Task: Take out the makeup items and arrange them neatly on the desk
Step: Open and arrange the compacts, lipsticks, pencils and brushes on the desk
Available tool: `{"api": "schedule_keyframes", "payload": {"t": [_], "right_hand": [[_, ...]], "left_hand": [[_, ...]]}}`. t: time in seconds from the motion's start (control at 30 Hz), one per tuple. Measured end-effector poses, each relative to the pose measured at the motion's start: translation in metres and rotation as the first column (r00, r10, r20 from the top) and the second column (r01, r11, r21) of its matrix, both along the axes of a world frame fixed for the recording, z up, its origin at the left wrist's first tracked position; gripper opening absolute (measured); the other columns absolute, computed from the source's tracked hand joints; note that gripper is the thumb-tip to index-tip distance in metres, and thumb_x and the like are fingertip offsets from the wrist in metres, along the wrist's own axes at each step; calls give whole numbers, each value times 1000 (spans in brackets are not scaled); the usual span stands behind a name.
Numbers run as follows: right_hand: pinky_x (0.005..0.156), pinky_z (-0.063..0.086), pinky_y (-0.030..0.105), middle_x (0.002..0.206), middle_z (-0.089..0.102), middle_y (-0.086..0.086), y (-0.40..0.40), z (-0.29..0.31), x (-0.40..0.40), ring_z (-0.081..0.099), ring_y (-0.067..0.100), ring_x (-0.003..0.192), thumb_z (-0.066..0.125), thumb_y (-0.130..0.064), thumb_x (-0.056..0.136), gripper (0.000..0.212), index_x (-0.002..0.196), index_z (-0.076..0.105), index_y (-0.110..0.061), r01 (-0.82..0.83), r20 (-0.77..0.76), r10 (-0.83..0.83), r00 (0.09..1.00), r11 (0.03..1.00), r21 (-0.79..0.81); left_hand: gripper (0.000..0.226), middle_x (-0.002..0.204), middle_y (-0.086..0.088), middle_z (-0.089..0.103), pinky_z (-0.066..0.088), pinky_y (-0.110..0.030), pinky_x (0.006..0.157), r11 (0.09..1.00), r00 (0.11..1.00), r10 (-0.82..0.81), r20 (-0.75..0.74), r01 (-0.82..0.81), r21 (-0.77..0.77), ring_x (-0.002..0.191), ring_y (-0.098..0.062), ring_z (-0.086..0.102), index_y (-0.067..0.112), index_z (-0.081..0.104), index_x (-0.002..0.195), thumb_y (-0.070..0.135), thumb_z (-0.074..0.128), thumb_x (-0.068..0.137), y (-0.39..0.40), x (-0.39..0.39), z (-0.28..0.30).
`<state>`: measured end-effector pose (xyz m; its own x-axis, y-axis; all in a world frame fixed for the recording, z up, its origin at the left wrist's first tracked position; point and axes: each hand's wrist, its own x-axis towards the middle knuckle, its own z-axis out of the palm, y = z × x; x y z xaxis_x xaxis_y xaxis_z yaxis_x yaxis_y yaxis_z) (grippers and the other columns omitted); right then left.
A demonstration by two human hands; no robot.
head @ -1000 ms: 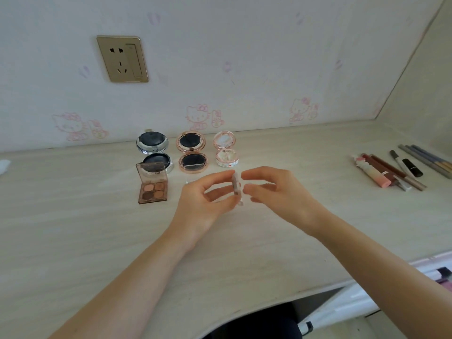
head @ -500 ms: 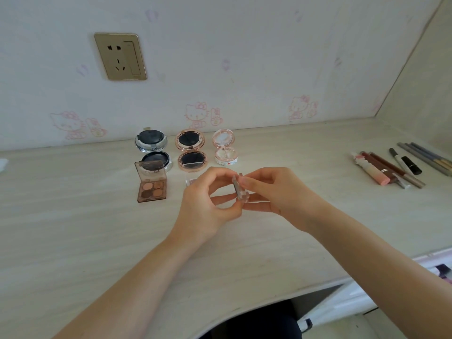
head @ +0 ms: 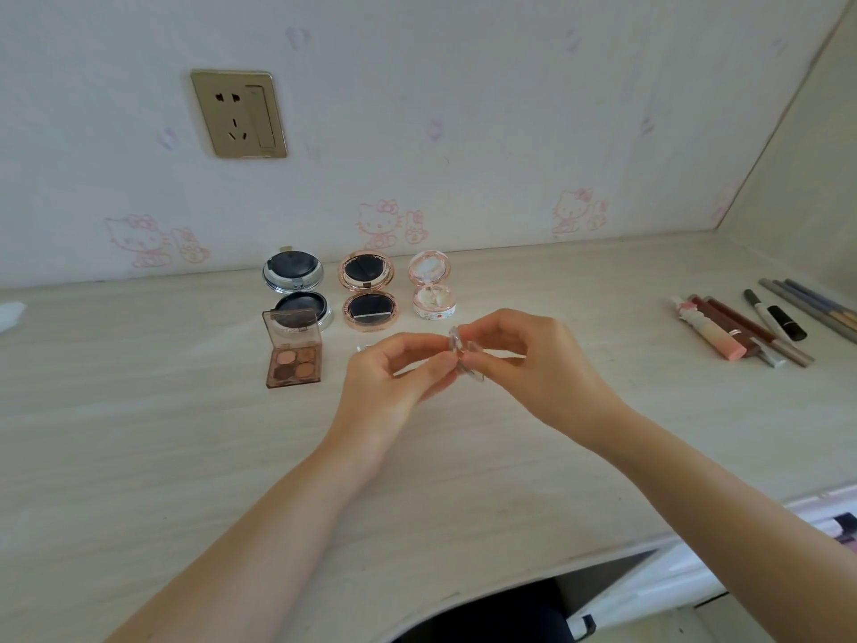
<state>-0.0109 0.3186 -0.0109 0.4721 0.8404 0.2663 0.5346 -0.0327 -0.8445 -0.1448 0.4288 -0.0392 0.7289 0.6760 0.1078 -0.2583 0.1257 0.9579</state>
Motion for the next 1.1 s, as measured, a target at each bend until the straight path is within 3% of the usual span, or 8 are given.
{"api": "schedule_keyframes", "payload": {"t": [0.23,0.37,0.43,0.53,0.6,0.73,0.9,1.1], "right_hand": [[77,45,5,90,69,-23,6,0,8,61,-9,92,59,-20,94,16,102,71,-28,58,255,-52,966,998,-15],[82,55,30,90,71,-17,14,4,16,66,6,89,58,-24,95,14,99,72,-24,32,236,-20,971,998,-46],[80,55,27,91,72,-14,19,3,22,66,5,89,56,-19,95,15,97,71,-20,6,233,15,972,996,-92],[72,50,10,92,73,-6,25,1,28,68,0,86,51,-9,95,19,95,69,-16,-65,163,92,982,984,-165],[73,50,9,89,74,-4,29,-1,30,69,1,83,54,-12,95,16,95,70,-13,-84,139,113,984,977,-194],[82,48,13,87,75,-8,37,-3,33,66,-3,85,57,-19,94,15,96,71,-14,-105,172,151,973,962,-250],[75,41,4,89,73,-12,44,-7,31,61,-8,85,57,-19,94,16,98,73,-18,-107,234,182,955,948,-301],[89,48,22,103,71,-7,39,-16,37,64,8,99,62,-21,91,18,107,70,-19,-47,225,115,967,956,-289]], "left_hand": [[21,92,-12,75,56,-23,75,995,999,36,-33,-39,-96,90,-26,72,10,73,90,-8,66,81,-3,2,-1],[21,89,0,76,56,-22,79,976,980,131,-149,-101,194,86,-13,72,14,73,91,-3,72,79,-3,1,-4],[17,88,7,75,53,-17,79,869,947,254,-195,-135,476,82,-3,69,15,75,91,4,74,79,-5,-1,-7],[11,95,6,73,47,-21,84,497,898,418,-142,-95,863,91,-8,64,16,76,87,9,75,78,-6,-2,-13],[7,100,5,71,47,-27,82,338,877,465,-121,-50,940,98,-16,61,16,76,83,11,76,78,-5,-2,-14],[3,87,5,72,52,-30,73,207,884,459,-96,-2,978,90,-20,62,13,75,77,10,76,77,-4,-3,-14],[3,82,6,72,53,-31,70,186,872,469,-144,62,981,88,-19,61,13,76,76,11,75,78,-3,-3,-15],[10,90,6,70,51,-35,75,305,854,452,-257,123,944,98,-16,56,13,75,85,16,65,87,-5,-2,-17]]}}
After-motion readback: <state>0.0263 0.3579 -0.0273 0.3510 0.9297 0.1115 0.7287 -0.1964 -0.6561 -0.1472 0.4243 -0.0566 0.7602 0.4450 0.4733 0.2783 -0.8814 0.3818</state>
